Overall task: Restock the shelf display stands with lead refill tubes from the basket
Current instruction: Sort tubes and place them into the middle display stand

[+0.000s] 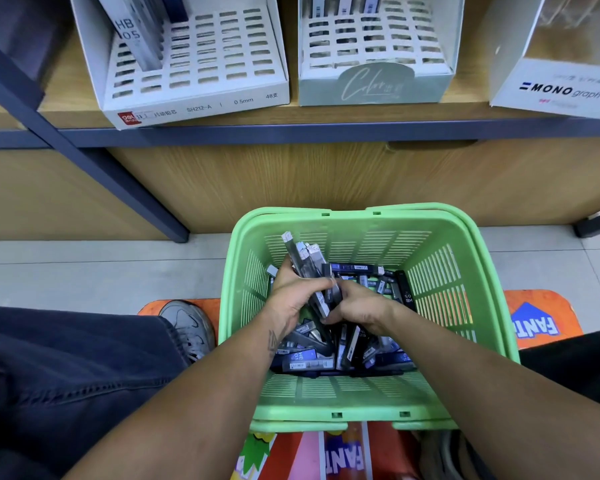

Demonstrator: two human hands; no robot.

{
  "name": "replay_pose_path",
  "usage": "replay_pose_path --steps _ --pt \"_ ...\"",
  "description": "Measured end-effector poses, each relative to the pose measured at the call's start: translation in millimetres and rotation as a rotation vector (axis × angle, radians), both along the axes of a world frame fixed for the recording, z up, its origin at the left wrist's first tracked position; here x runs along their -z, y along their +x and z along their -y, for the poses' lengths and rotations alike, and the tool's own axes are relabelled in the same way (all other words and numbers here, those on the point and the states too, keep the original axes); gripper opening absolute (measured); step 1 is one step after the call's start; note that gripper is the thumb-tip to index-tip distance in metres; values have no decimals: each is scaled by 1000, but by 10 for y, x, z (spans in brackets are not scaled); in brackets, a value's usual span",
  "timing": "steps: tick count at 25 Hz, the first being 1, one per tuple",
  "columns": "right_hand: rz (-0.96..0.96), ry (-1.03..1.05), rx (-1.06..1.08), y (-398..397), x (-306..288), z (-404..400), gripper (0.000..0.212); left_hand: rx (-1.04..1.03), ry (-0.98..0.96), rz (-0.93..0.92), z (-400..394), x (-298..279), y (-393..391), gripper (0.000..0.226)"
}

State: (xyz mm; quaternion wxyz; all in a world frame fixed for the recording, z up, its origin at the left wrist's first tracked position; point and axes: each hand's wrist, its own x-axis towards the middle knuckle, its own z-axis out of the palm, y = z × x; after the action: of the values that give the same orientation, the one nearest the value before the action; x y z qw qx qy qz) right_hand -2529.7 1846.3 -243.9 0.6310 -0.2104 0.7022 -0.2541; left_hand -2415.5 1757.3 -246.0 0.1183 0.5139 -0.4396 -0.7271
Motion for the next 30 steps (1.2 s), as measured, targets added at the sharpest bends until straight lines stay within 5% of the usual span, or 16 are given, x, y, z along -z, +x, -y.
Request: replay_pose_path --steps 9,14,20,27,30 --pt "-59 -155 -175 52 -81 29 58 -140 61 5 -136 8 -34 44" --pt "-99 -28 -180 -76 -105 22 45 -112 14 48 -77 -87 -64 37" --pt "91 -76 179 -307 -273 33 39 -85 165 38 -36 -116 41 72" --pt "229 -201 131 -510 -592 66 42 70 211 -7 61 -423 -3 123" --pt "249 -233 112 -591 -744 119 40 82 185 -11 115 -391 10 126"
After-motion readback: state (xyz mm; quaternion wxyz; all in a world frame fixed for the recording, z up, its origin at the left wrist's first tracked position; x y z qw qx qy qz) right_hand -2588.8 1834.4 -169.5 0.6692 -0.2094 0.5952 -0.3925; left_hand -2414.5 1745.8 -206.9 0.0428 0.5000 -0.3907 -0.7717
